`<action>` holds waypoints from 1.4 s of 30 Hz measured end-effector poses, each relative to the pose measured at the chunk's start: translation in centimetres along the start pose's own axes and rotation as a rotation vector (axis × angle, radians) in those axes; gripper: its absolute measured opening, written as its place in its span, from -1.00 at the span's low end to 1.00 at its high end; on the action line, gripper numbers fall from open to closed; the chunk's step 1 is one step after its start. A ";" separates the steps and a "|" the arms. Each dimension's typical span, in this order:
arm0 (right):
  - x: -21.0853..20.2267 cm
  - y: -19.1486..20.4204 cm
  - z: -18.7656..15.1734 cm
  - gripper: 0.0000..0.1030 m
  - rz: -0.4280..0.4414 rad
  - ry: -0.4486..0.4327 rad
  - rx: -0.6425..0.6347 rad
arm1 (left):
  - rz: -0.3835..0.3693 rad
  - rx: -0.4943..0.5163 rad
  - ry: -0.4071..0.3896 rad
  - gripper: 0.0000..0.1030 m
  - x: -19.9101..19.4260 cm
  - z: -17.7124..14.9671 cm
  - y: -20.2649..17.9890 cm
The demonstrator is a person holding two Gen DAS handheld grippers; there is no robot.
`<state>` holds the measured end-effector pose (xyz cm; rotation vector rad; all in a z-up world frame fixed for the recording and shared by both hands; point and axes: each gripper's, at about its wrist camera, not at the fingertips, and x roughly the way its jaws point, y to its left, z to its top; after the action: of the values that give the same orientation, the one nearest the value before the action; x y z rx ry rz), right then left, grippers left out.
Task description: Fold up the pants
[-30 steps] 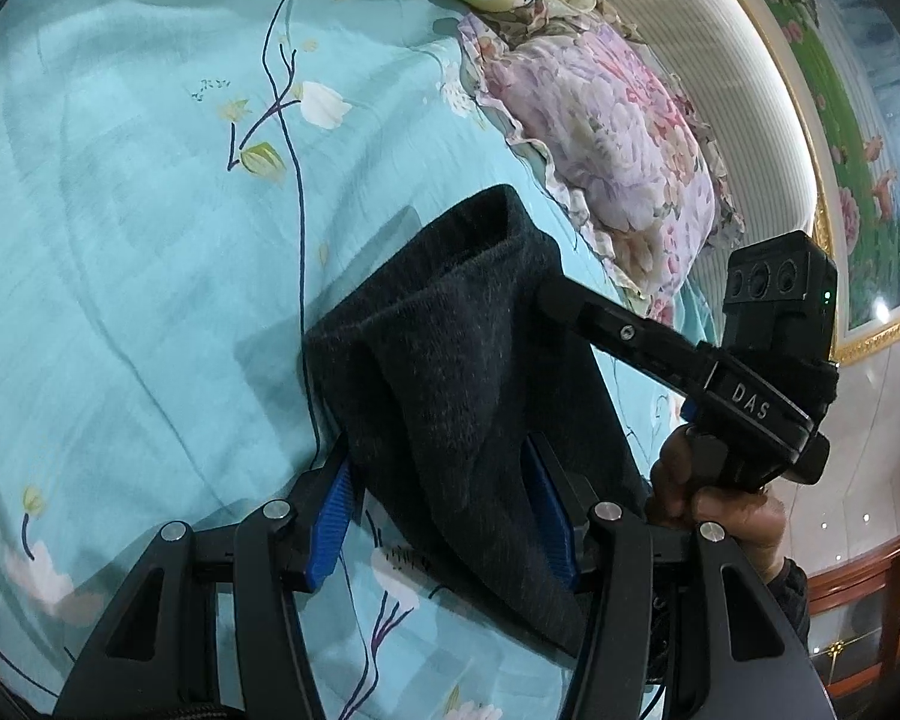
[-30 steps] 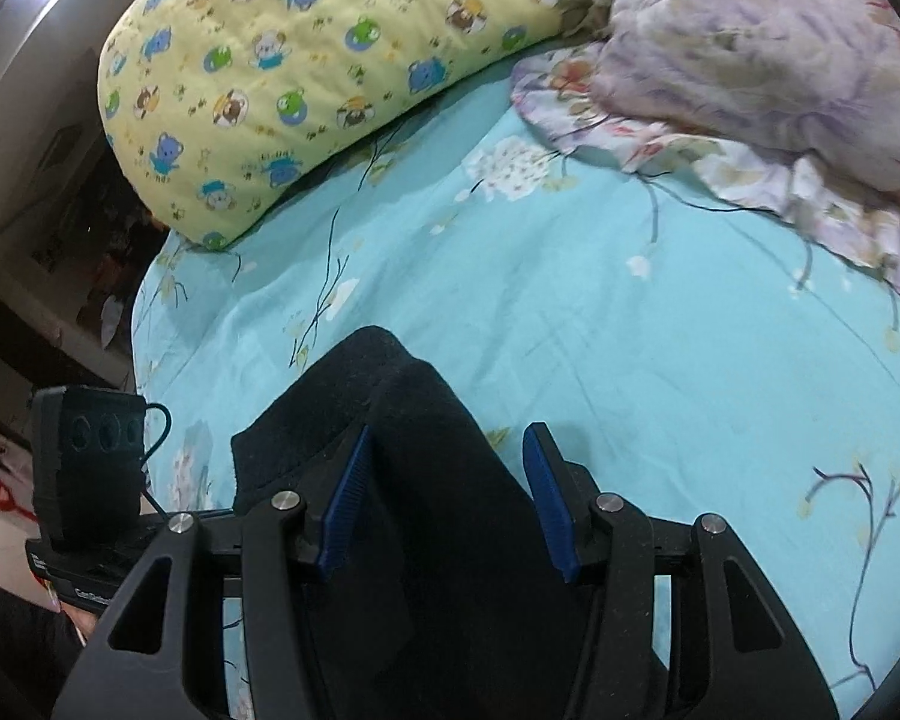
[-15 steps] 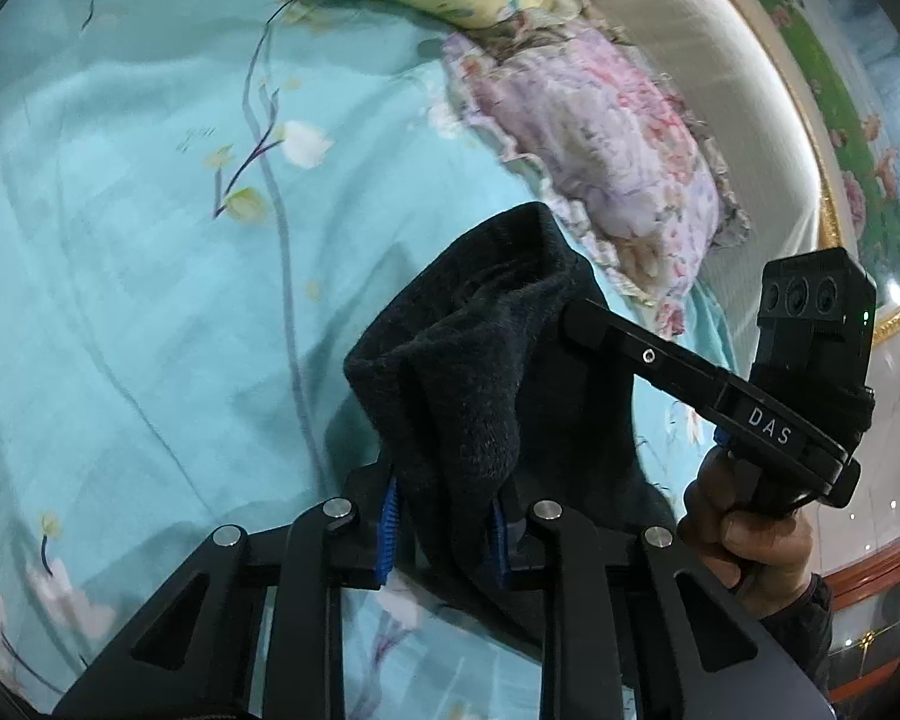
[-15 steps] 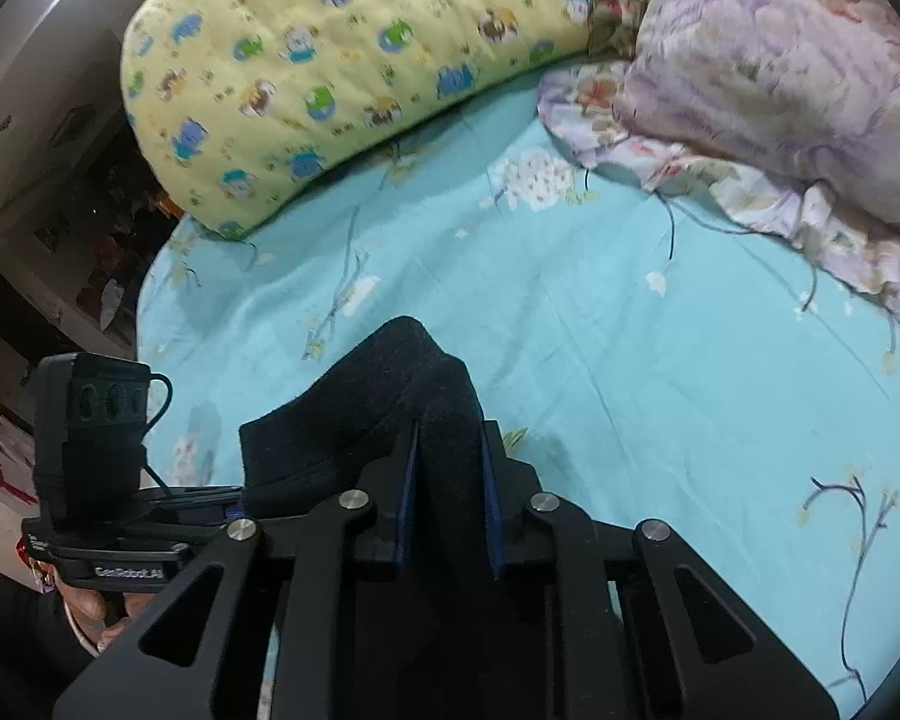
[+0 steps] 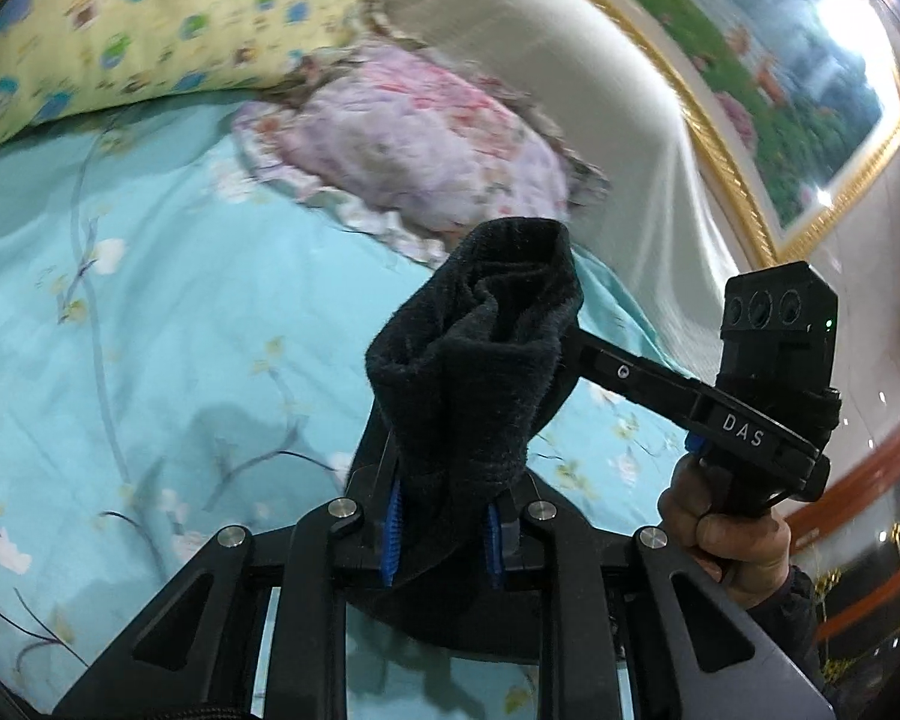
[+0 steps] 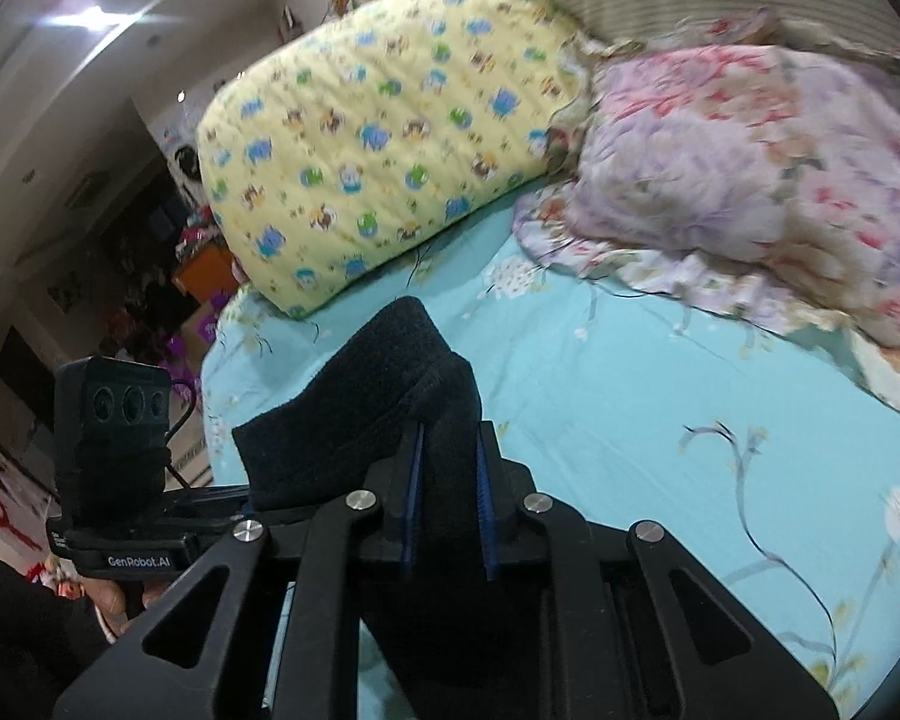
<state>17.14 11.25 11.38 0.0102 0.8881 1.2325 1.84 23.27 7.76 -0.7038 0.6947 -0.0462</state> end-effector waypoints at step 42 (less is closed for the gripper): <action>-21.0 -11.6 -20.9 -0.69 -0.124 -0.354 0.426 | -0.146 0.420 0.393 -0.62 11.6 -13.3 -22.5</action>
<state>13.14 -19.44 4.12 0.4932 0.8103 0.8722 7.02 -4.84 7.49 -0.3386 0.9714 -0.4619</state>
